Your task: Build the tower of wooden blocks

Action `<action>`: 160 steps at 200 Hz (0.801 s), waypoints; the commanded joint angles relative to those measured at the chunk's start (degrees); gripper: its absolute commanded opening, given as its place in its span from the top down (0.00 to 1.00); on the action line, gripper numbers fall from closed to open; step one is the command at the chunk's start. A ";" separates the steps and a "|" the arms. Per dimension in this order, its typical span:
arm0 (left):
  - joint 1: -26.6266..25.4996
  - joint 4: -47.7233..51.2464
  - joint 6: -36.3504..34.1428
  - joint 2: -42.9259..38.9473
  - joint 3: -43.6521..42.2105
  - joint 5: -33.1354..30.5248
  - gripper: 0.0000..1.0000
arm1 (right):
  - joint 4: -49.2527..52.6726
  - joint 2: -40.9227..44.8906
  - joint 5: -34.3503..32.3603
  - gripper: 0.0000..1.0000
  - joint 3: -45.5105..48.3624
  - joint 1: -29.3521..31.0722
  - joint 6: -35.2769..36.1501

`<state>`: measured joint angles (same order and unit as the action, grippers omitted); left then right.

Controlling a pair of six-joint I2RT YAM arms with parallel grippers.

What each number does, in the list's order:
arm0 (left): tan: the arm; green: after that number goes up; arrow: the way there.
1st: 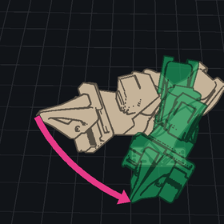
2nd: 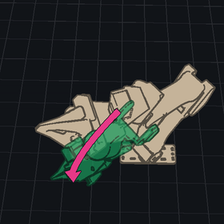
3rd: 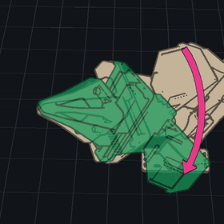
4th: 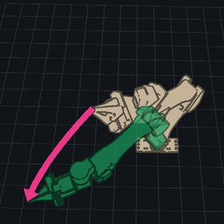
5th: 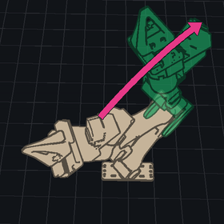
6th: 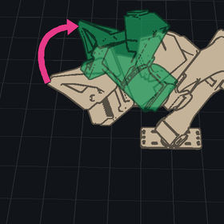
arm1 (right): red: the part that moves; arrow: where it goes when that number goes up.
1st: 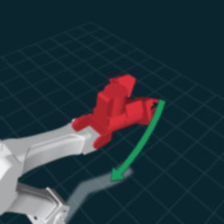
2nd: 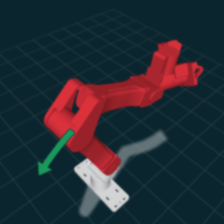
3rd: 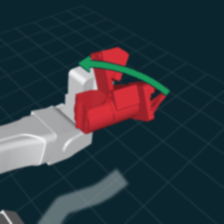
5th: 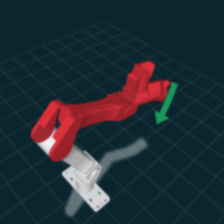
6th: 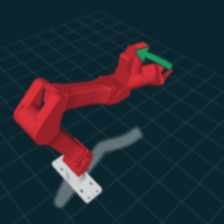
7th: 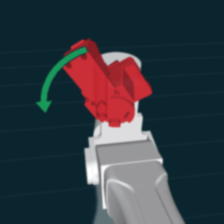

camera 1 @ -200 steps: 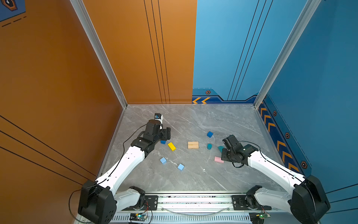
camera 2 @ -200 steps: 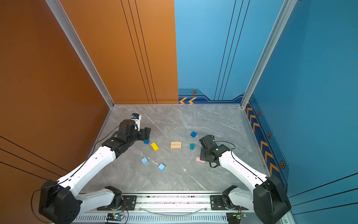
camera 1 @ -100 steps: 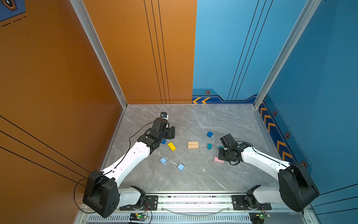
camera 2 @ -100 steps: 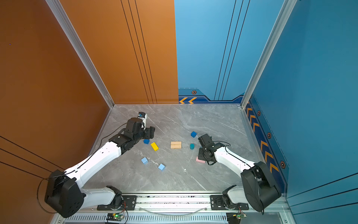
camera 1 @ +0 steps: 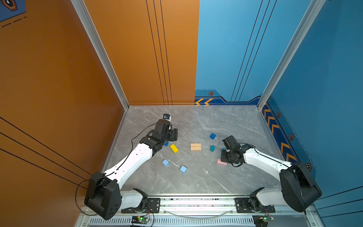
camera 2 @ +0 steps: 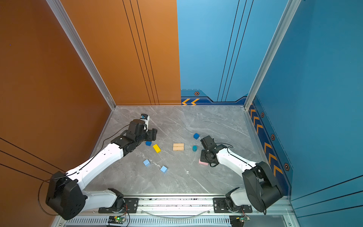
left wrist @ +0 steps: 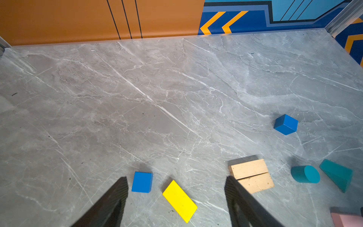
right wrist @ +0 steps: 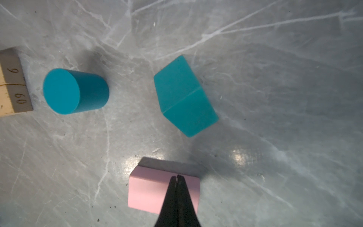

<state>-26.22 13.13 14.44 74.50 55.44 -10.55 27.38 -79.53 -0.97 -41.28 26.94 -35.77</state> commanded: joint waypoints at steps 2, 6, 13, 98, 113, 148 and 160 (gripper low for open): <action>-0.33 0.40 -0.81 0.40 1.80 -1.48 0.21 | -0.24 -0.12 0.76 1.00 0.29 -0.31 0.52; -0.33 0.38 -0.81 0.46 1.82 -1.42 0.21 | -0.22 -0.15 0.72 1.00 0.24 -0.39 0.47; -0.32 0.31 -0.81 0.51 1.82 -1.35 0.21 | -0.22 -0.11 0.79 1.00 0.21 -0.38 0.43; -0.30 0.15 -0.90 1.22 2.01 -1.22 0.20 | 0.21 1.36 0.18 1.00 -0.04 -0.35 0.44; -0.26 0.21 -0.99 1.25 2.03 -1.29 0.20 | 0.21 1.07 0.18 1.00 -0.10 -0.31 0.37; -0.24 0.40 -1.05 1.27 1.99 -1.54 0.20 | 0.39 0.84 0.28 1.00 -0.72 -0.31 0.34; -0.22 0.41 -1.15 1.37 2.06 -1.57 0.20 | 0.57 0.80 0.44 1.00 -1.35 -0.31 0.35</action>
<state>-26.22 13.15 14.41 75.24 55.51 -10.55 27.40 -79.35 -0.54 -41.28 26.94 -35.77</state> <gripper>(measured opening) 0.796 0.047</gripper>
